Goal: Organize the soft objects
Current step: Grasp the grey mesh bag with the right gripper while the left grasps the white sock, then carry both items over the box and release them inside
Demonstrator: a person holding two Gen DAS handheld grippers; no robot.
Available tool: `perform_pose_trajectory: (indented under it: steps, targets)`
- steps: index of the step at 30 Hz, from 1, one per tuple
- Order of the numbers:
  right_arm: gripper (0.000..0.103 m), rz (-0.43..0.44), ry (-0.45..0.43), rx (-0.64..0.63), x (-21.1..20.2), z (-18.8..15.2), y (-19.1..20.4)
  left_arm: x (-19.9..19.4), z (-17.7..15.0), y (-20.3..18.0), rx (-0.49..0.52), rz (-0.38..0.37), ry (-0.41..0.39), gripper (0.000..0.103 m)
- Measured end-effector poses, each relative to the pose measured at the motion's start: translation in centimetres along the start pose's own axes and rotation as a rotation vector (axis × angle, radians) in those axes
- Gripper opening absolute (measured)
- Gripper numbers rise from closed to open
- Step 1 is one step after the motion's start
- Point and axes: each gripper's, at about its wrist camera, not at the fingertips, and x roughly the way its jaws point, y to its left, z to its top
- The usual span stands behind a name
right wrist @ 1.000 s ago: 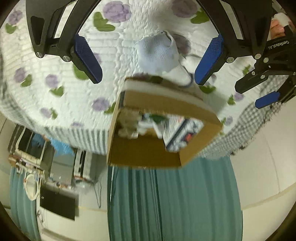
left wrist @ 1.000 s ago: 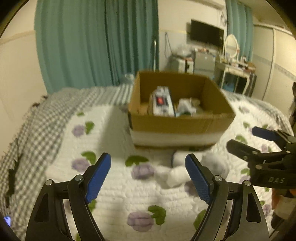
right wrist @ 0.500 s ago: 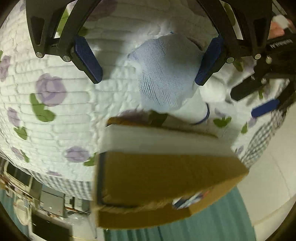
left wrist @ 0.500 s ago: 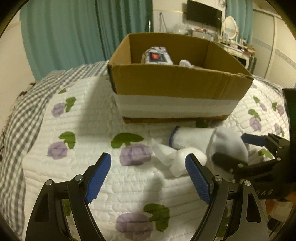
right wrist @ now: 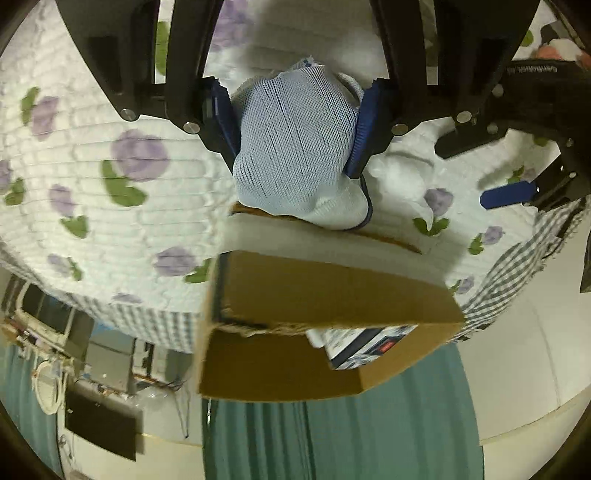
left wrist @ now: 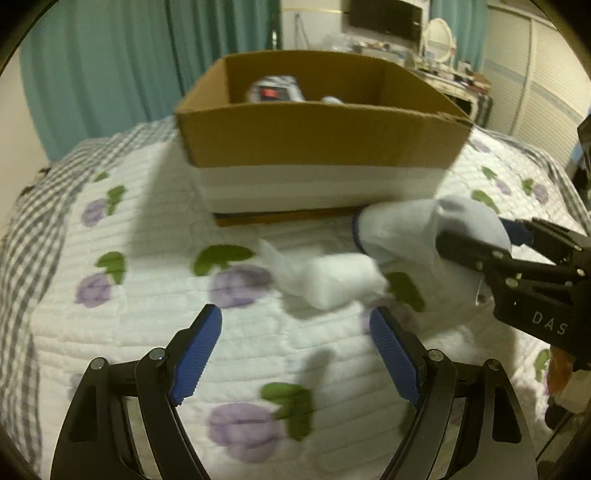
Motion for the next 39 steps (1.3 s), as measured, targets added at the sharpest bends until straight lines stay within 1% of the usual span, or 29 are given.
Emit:
perform_pose_trajectory:
  steps: [3, 4, 6, 7, 9, 11, 12, 13, 14, 15, 17, 18, 21, 29, 33, 36, 39]
  targets:
    - [0.055, -0.021, 0.0, 0.01, -0.2, 0.2, -0.7, 1.2, 0.7, -0.7, -0.028, -0.001, 0.024, 0.083]
    - [0.055, -0.032, 0.002, 0.017, -0.3, 0.3, -1.0, 1.7, 1.0, -0.7, -0.047, -0.007, 0.028, 0.081]
    - [0.055, -0.042, 0.004, 0.026, -0.4, 0.4, -1.4, 2.5, 1.5, -0.7, -0.073, -0.021, 0.032, 0.081]
    - [0.055, -0.042, 0.003, 0.027, -0.5, 0.4, -1.7, 3.0, 1.8, -0.7, -0.083, -0.019, 0.02, 0.081]
    - [0.055, -0.045, 0.006, 0.025, -0.4, 0.6, -2.0, 3.8, 2.0, -0.9, -0.085, -0.029, 0.015, 0.081]
    - [0.055, -0.05, 0.009, 0.024, -0.1, 0.6, -2.1, 4.8, 2.3, -1.1, -0.074, -0.022, 0.019, 0.08]
    - [0.055, -0.048, 0.014, 0.027, 0.0, 0.7, -2.2, 5.2, 2.4, -1.2, -0.072, -0.02, 0.023, 0.076]
    - [0.055, -0.049, 0.016, 0.029, 0.3, 0.7, -2.1, 5.6, 2.4, -1.1, -0.072, -0.029, 0.025, 0.068]
    - [0.055, -0.05, 0.019, 0.033, 0.4, 0.7, -2.2, 5.8, 2.4, -1.0, -0.078, -0.006, 0.003, 0.066]
    - [0.055, -0.05, 0.022, 0.037, 0.6, 0.7, -2.3, 5.9, 2.4, -0.8, -0.085, -0.015, 0.002, 0.066]
    - [0.055, -0.051, 0.024, 0.041, 0.7, 0.7, -2.4, 5.7, 2.3, -0.5, -0.091, -0.033, -0.009, 0.054]
    - [0.055, -0.053, 0.025, 0.04, 0.8, 0.6, -2.4, 5.5, 2.3, -0.5, -0.087, -0.04, -0.012, 0.045]
    - [0.055, -0.055, 0.024, 0.042, 0.8, 0.5, -2.3, 4.9, 2.1, -0.7, -0.059, -0.038, -0.026, 0.042]
    - [0.054, -0.063, 0.011, 0.054, -0.6, -0.4, -1.4, 0.9, 1.1, -0.7, -0.016, -0.021, -0.08, 0.042]
    - [0.054, -0.075, -0.004, 0.063, -2.5, -1.1, -0.7, -1.5, 0.8, -0.7, -0.006, -0.022, -0.114, 0.042]
    - [0.054, -0.078, -0.025, 0.082, -4.2, -1.4, -0.3, -3.5, 0.8, -1.5, 0.005, -0.018, -0.139, 0.041]
    - [0.054, -0.089, -0.045, 0.097, -6.2, -1.9, 0.4, -5.8, 0.4, -1.2, 0.011, -0.021, -0.164, 0.042]
